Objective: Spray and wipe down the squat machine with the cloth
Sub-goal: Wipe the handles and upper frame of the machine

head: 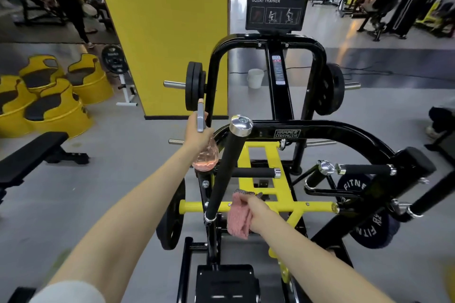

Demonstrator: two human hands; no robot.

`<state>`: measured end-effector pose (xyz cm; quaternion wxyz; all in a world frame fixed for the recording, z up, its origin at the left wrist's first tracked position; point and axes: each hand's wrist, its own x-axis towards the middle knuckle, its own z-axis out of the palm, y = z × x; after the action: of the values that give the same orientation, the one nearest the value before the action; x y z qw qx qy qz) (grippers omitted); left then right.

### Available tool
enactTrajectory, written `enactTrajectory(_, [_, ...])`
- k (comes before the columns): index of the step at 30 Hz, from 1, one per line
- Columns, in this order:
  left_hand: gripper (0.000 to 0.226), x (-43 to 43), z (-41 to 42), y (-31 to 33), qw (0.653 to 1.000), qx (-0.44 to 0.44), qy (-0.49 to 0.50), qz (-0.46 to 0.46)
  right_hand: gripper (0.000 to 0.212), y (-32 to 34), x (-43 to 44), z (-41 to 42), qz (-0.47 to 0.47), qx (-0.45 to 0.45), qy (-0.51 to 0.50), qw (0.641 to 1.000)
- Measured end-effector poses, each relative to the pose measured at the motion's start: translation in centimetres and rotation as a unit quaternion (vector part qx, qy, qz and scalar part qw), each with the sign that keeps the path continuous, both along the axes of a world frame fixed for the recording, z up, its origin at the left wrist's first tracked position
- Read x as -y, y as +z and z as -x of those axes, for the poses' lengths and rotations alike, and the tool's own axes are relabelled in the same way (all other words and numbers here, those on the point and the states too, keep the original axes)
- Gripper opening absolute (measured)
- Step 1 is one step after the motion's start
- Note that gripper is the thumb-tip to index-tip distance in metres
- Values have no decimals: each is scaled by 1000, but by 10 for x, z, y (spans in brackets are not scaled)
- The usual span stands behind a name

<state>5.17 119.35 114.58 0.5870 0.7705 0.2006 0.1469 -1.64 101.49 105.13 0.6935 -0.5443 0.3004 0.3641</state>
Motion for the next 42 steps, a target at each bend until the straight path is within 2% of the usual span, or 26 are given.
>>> enactTrajectory(7, [40,-2,-5,-9,999,9,18,-47,17,-4,-1,-1,6,-3,0,1000])
enactTrajectory(16, [48,-5,-9,-16,998,-1,-13,-58,21,-6,-8,1,-12,-14,-19,1000])
enactTrajectory(24, [63,-10,-7,-14,998,-14,-61,1,18,-12,-5,1,12,23,-4,1000])
enactTrajectory(27, [63,-10,-7,-13,997,-19,-69,12,13,-17,-1,-2,30,45,28,998])
enactTrajectory(29, [61,-9,-5,-12,998,-21,-61,2,12,-18,4,-1,19,28,15,999])
enactTrajectory(31, [68,-8,-1,-13,998,-15,-51,-15,19,-17,12,1,10,25,5,1000])
enactTrajectory(34, [93,-10,15,-17,998,-33,-21,-55,28,-16,23,-1,9,30,-5,999])
enactTrajectory(36, [96,-10,36,-23,998,-53,30,-24,33,-13,31,-4,18,39,-9,999])
enactTrajectory(38, [78,-7,64,-35,993,-60,102,-10,34,-15,37,-7,19,50,-3,999])
enactTrajectory(41, [23,8,114,-69,964,-127,234,-19,31,-15,41,-5,6,55,28,998])
enactTrajectory(42, [11,15,128,-80,956,-154,251,-6,30,-16,39,-4,0,52,35,998])
